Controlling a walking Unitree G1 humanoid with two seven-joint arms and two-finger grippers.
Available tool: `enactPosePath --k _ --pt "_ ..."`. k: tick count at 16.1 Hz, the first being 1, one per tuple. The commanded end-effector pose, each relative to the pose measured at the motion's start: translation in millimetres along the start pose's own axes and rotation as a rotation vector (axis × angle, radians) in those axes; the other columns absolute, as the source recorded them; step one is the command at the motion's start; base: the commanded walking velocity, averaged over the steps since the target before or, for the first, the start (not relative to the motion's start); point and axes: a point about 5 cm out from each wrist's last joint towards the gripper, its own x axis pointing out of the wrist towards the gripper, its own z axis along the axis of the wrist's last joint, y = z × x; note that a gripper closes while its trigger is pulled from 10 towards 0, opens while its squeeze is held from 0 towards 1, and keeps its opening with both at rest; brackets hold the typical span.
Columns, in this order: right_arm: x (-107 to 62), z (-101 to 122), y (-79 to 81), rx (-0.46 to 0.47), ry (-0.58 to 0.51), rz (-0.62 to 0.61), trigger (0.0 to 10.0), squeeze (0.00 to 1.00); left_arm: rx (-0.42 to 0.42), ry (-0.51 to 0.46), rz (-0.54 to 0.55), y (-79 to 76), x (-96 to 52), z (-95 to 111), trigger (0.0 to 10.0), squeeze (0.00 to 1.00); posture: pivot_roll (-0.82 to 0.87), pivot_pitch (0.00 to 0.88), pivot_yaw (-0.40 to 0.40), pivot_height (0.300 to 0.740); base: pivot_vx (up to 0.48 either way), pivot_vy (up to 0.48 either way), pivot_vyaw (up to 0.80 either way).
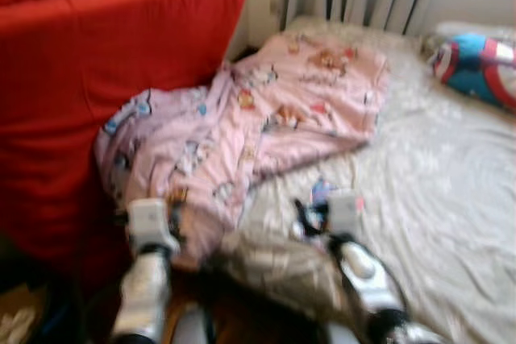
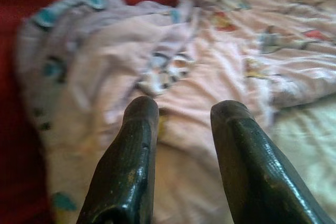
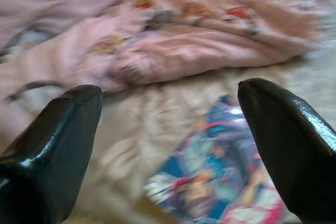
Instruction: Clean up the room
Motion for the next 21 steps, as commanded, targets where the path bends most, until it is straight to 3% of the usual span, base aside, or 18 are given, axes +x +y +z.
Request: enactPosePath --k 1,10,13,18,21 --pt "2.1 3 5.2 0.013 -0.013 0.011 10.0 0.0 0.011 0.007 0.005 4.5 -0.7 0 10.0 0.0 -0.11 0.061 -0.046 0.62 0.3 0.0 0.0" --pt "1.7 1 10.8 0.06 -0.01 0.03 10.0 0.0 0.027 0.013 -0.008 3.2 -1.7 -1 10.0 0.0 -0.11 0.048 -0.044 0.62 0.301 0.0 0.0" --pt "-2.7 -20 1.9 0.29 0.13 -0.081 10.0 0.0 0.025 0.015 -0.066 -1.5 -0.2 1 10.0 0.0 -0.1 0.06 -0.041 0.62 0.0 0.0 0.0" --pt "-6.8 -37 2.5 0.457 0.26 -0.126 10.0 0.0 0.037 -0.019 -0.078 4.9 6.6 17 10.0 0.0 -0.03 0.125 -0.032 0.62 0.0 0.0 0.0" --pt "-3.2 -33 1.8 0.543 0.242 -0.151 10.0 0.0 0.048 -0.032 -0.092 6.6 -1.5 21 10.0 0.0 0.0 0.184 -0.017 0.62 0.0 0.0 0.0"
